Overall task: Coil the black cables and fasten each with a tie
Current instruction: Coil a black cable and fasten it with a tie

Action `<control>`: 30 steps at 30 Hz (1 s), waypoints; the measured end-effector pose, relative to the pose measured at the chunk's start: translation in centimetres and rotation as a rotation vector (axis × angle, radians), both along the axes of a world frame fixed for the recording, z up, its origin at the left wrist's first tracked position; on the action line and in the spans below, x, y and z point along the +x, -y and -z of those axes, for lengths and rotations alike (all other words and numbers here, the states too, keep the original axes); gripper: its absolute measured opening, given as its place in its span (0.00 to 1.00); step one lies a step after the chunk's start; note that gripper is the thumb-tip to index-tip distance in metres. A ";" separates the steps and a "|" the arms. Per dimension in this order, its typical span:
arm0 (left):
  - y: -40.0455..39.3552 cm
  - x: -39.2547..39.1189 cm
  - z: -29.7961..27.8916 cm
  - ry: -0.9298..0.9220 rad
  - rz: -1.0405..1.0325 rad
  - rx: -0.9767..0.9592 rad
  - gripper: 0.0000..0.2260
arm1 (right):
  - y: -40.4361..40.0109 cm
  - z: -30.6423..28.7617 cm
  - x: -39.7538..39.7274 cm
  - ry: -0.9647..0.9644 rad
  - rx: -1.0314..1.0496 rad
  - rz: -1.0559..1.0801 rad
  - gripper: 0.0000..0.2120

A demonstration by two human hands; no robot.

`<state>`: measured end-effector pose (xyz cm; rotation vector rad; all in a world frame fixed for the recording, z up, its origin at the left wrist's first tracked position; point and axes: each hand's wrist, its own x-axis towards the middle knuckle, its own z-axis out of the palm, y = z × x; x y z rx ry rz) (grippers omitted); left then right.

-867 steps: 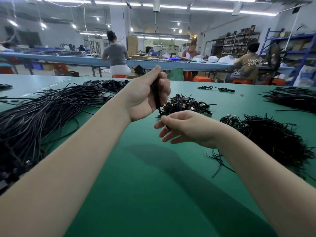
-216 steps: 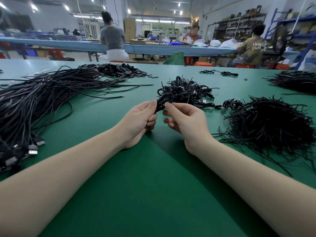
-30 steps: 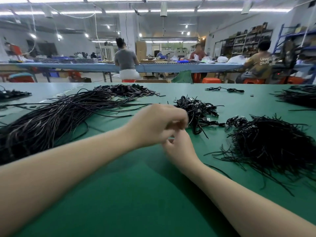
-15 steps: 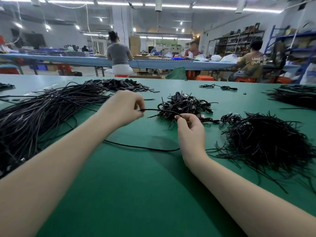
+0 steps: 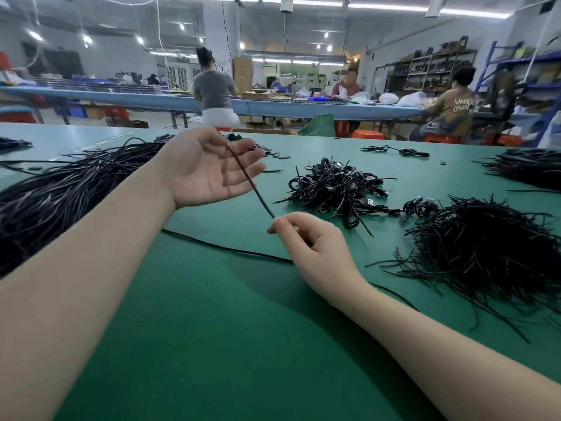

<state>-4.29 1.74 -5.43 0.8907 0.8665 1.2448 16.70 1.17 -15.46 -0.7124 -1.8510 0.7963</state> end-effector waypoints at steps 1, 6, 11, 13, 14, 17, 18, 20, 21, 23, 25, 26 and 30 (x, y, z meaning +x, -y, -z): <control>0.0 0.2 -0.3 0.022 -0.045 0.009 0.09 | 0.1 0.1 -0.1 0.050 0.023 -0.025 0.10; 1.2 1.4 -2.5 0.097 -0.068 0.129 0.17 | 0.6 0.1 -0.3 0.187 0.017 -0.116 0.10; 3.0 2.1 -4.0 0.075 0.518 0.091 0.25 | 0.2 -0.2 -0.1 0.131 -0.067 -0.049 0.14; 3.1 3.0 -3.9 -0.223 0.827 -0.031 0.25 | -0.2 -0.3 0.0 0.057 -0.094 0.041 0.19; 2.8 3.5 -3.5 -0.545 0.864 -0.056 0.24 | -0.4 -0.4 0.1 0.015 -0.101 0.082 0.21; 2.1 5.3 -1.5 -1.218 0.612 -0.231 0.27 | -0.4 -0.3 0.1 -0.091 -0.084 0.128 0.18; 1.6 5.6 -0.7 -1.277 0.459 -0.221 0.26 | -0.3 -0.4 0.0 -0.108 -0.066 0.119 0.15; 0.5 5.5 0.2 -1.177 0.099 -0.084 0.25 | 0.0 -0.6 -0.1 -0.105 -0.003 0.088 0.10; 0.1 5.3 0.3 -1.041 -0.063 -0.002 0.24 | 0.2 -0.7 -0.1 -0.088 0.045 0.066 0.10; -0.4 5.0 -0.5 -0.721 -0.232 0.129 0.25 | 0.5 -0.8 0.0 -0.015 0.135 -0.005 0.10; 0.0 4.9 -2.0 -0.332 -0.172 0.232 0.25 | 0.9 -0.4 -0.1 0.098 0.145 -0.108 0.10; 0.7 4.6 -2.8 -0.152 -0.083 0.283 0.24 | 1.0 -0.2 -0.2 0.152 0.129 -0.155 0.09; 3.1 3.0 -4.7 -0.132 0.223 0.371 0.19 | 0.4 -0.2 -0.2 0.144 0.025 -0.130 0.10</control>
